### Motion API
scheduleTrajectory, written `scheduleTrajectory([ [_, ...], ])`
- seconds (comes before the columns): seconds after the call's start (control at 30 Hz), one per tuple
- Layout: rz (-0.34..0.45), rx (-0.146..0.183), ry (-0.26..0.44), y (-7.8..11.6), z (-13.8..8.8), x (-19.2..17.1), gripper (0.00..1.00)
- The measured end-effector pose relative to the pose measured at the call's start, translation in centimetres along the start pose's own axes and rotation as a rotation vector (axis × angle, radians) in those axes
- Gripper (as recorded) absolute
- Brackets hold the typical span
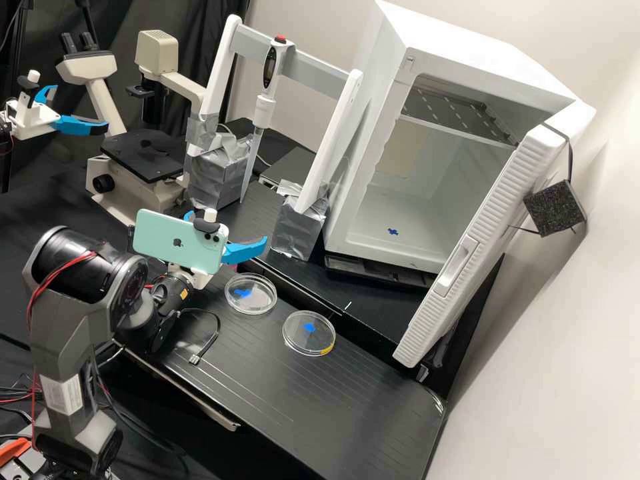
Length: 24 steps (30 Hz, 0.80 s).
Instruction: Open the bottle
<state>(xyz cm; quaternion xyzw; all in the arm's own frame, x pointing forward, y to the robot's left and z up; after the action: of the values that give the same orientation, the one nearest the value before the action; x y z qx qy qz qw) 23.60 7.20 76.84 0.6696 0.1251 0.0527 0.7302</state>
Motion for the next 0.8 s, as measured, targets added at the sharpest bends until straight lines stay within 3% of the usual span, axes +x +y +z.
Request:
scheduleTrajectory([
  [0.8, -0.003, 0.006, 0.005, -0.24, -0.29, 0.12, 0.0],
])
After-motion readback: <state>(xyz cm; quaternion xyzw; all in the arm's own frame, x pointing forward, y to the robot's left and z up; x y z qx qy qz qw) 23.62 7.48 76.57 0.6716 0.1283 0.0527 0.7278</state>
